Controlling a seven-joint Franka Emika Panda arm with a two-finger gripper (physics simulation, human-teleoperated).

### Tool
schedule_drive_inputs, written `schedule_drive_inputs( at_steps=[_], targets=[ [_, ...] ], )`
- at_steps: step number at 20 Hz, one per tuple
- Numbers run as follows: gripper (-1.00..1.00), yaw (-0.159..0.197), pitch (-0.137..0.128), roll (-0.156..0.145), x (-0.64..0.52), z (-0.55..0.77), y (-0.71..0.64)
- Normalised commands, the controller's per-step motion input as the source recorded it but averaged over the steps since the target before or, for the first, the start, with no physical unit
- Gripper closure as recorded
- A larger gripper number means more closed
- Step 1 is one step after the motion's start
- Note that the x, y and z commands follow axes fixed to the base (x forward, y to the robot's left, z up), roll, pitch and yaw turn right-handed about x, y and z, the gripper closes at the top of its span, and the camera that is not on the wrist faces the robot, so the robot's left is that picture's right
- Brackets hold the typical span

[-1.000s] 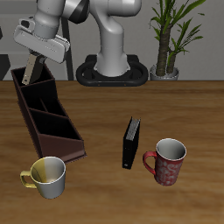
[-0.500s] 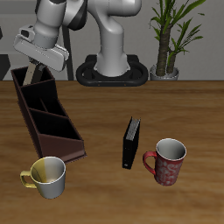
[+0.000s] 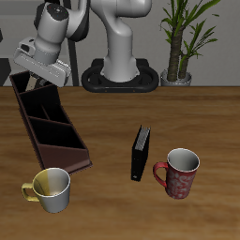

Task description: Place the yellow book into the right desk caddy's right compartment

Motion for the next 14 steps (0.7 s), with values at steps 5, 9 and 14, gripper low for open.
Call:
schedule_drive_inputs(
  at_steps=[5, 9, 14],
  targets=[
    [1.00, -0.018, 0.062, -0.035, -0.02, -0.31, -0.21],
    [1.00, 0.007, 0.023, -0.058, 0.06, -0.14, -0.07],
    [-1.00, -0.004, 0.021, -0.025, 0.03, 0.00, -0.05]
  ],
)
